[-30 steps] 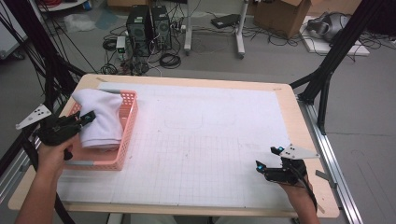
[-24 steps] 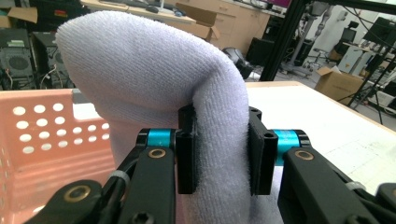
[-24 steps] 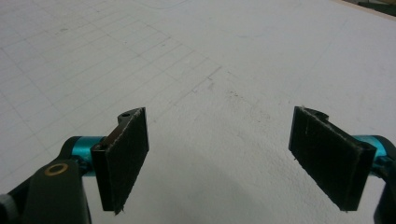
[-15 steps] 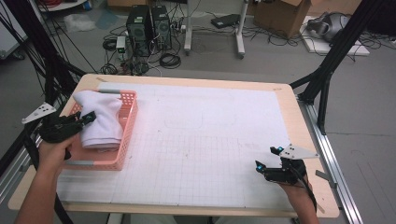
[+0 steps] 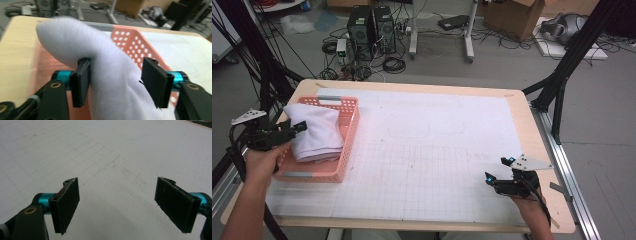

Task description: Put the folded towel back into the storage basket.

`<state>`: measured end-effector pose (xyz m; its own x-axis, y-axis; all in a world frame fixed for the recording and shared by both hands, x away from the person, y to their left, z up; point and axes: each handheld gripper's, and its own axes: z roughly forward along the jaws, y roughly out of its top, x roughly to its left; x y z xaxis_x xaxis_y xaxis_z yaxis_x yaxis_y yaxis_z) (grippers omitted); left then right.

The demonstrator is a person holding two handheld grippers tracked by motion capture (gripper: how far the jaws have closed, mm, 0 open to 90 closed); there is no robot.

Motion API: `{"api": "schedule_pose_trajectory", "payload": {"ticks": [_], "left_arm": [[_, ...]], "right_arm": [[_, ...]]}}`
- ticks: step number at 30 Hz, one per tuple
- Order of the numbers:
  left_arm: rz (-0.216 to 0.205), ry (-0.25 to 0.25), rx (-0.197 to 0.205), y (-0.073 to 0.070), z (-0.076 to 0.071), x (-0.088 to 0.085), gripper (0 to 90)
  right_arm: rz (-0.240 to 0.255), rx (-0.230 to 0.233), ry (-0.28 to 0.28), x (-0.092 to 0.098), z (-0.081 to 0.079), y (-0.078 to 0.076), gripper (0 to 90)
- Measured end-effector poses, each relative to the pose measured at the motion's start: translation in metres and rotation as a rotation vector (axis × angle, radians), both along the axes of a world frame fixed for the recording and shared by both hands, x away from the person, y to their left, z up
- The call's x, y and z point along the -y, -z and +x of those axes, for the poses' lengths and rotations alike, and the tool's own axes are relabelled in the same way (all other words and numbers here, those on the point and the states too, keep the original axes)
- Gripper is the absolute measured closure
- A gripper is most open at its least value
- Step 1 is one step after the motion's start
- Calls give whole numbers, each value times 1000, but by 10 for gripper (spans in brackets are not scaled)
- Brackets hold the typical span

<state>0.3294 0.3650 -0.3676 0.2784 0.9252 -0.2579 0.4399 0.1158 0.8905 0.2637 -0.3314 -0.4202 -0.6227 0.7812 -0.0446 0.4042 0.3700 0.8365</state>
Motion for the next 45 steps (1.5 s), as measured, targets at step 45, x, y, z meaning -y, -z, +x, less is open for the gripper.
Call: {"api": "schedule_pose_trajectory", "payload": {"ticks": [45], "left_arm": [[279,114,-376,35,47,48,421]], "right_arm": [[-5,-11,-7,-2,3,3,190]]}}
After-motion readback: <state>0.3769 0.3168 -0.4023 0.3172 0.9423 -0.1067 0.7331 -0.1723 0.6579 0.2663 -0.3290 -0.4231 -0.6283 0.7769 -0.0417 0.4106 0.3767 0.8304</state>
